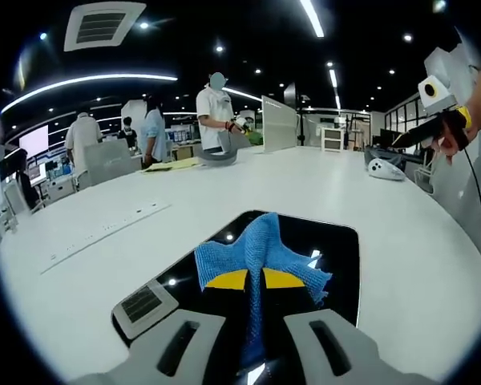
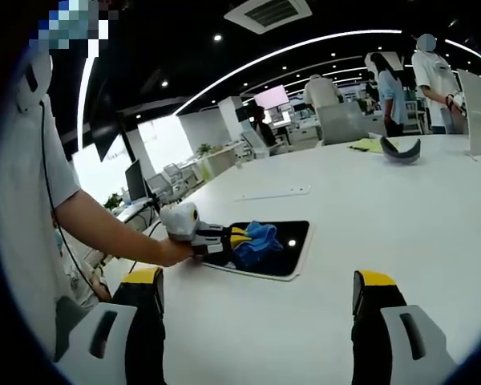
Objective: Wipe the mirror surface with the cleaning cloth until all visible marks leave the cleaned area.
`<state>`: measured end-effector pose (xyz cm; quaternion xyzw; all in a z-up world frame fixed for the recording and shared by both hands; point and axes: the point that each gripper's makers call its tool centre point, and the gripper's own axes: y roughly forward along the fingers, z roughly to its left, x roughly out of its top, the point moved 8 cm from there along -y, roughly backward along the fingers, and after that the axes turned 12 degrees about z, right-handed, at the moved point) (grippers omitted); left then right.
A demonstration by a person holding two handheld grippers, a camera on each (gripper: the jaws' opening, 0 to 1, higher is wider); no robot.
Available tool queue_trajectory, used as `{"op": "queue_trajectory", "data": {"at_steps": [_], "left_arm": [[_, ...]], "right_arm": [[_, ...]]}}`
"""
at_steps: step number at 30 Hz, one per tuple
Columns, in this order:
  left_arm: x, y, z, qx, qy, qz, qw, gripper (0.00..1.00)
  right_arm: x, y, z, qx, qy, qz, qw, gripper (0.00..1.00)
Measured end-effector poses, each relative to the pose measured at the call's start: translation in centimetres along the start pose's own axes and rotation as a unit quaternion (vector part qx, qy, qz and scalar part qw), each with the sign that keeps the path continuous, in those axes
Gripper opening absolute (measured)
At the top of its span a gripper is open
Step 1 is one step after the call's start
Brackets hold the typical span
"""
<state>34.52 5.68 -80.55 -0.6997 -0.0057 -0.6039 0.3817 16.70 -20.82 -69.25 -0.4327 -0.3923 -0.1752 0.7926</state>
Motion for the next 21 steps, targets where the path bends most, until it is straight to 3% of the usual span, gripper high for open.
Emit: {"op": "queue_trajectory", "data": {"at_steps": [21], "left_arm": [[0.5, 1.1, 2.4, 0.011, -0.003, -0.002, 0.9999, 0.03]], "right_arm": [[0.1, 0.4, -0.2, 0.003, 0.000, 0.004, 1.0000, 0.98]]}}
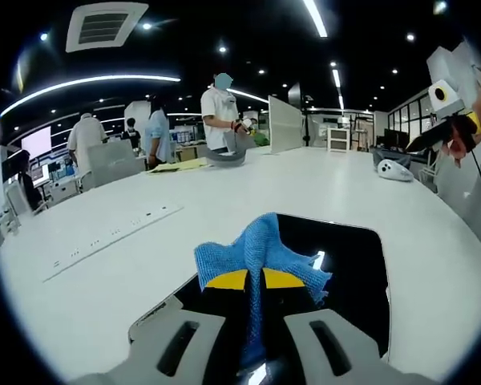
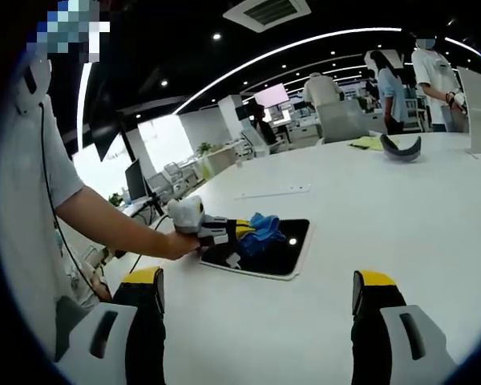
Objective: Wipe the mirror surface with the cleaning cloth until all visible marks leave the cleaned area.
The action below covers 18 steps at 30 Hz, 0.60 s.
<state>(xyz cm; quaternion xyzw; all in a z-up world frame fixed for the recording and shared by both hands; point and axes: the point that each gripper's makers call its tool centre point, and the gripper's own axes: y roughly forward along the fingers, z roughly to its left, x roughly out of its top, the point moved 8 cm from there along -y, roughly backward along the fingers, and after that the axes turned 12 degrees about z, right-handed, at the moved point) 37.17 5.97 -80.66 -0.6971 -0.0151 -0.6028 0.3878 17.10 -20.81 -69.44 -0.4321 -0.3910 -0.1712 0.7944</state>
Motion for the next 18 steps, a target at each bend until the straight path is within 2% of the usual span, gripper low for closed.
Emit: {"op": "queue_trajectory", "data": {"at_steps": [18], "left_arm": [[0.4, 0.7, 1.6, 0.006, -0.005, -0.001, 1.0000, 0.03]], "right_arm": [[0.0, 0.1, -0.3, -0.002, 0.003, 0.000, 1.0000, 0.98]]}}
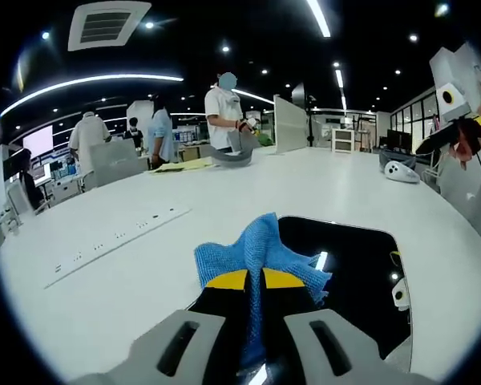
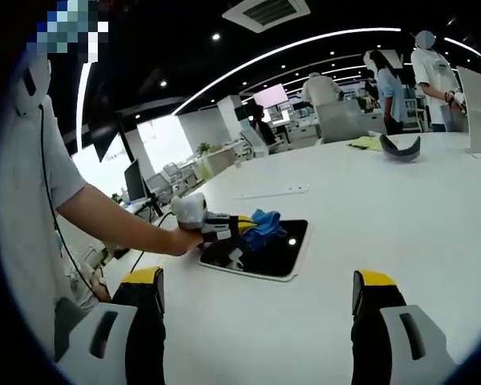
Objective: Wipe the mirror surface with the cleaning cloth until all visible marks leave the cleaned area.
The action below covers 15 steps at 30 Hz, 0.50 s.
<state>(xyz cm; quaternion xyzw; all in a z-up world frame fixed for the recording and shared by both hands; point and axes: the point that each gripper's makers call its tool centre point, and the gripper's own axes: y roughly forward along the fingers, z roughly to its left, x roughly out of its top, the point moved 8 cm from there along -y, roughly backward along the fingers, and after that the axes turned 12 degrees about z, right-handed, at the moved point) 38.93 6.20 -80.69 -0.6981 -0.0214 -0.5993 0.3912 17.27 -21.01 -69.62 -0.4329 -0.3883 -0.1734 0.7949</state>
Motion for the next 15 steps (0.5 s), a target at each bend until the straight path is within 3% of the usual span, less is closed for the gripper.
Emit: {"op": "queue_trajectory", "data": {"at_steps": [15], "left_arm": [[0.06, 0.24, 0.47, 0.008, -0.002, 0.000, 1.0000, 0.03]], "right_arm": [[-0.36, 0.09, 0.00, 0.001, 0.003, 0.005, 1.0000, 0.97]]}}
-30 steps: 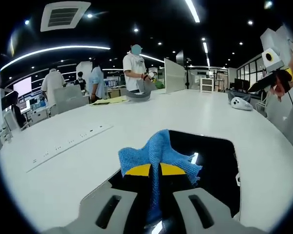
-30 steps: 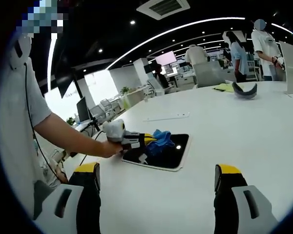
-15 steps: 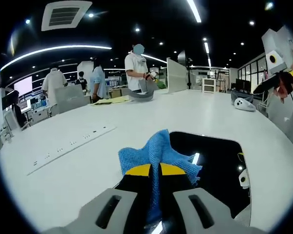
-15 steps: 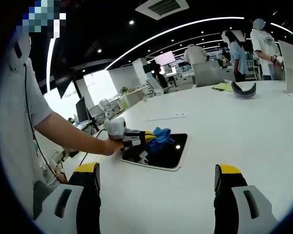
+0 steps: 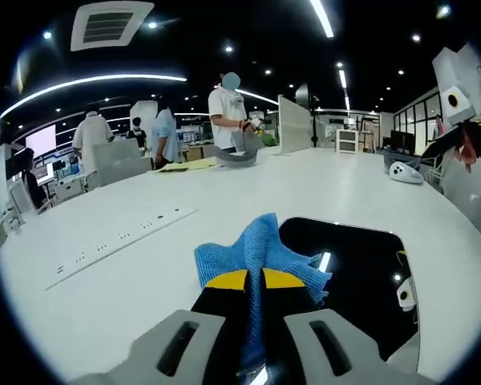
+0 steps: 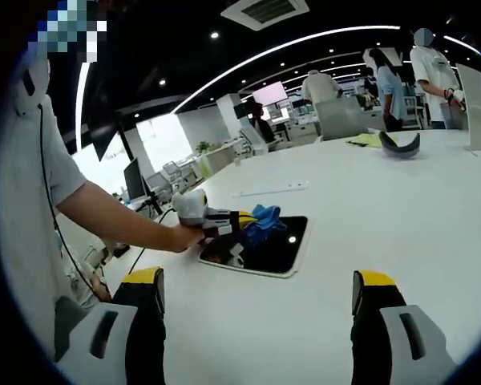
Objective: Wipe the mirror surface with the cleaning cloth until all visible marks leave the cleaned area.
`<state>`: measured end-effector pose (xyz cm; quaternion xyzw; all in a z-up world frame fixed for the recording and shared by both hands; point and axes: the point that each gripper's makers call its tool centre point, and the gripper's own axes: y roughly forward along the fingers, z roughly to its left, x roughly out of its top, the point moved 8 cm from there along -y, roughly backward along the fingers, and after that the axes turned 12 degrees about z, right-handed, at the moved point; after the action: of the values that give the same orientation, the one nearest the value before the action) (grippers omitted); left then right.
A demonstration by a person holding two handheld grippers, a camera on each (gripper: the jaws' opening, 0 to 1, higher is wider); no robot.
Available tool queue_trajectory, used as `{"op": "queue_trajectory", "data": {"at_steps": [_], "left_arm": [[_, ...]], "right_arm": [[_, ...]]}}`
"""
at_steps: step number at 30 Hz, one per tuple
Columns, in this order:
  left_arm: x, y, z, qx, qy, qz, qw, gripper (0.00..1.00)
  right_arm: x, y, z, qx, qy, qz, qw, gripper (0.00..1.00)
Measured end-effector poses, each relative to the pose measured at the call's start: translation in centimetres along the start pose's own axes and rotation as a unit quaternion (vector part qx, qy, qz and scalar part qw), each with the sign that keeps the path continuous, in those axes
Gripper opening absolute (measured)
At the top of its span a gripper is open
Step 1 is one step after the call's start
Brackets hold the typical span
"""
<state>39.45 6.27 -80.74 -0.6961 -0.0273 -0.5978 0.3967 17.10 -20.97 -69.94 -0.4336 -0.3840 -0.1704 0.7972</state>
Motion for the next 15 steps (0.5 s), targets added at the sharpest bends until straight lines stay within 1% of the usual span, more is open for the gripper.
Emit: {"op": "queue_trajectory", "data": {"at_steps": [15], "left_arm": [[-0.01, -0.05, 0.10, 0.004, -0.003, -0.001, 1.0000, 0.03]], "right_arm": [[0.02, -0.02, 0.13, -0.001, 0.000, 0.000, 1.0000, 0.97]]}}
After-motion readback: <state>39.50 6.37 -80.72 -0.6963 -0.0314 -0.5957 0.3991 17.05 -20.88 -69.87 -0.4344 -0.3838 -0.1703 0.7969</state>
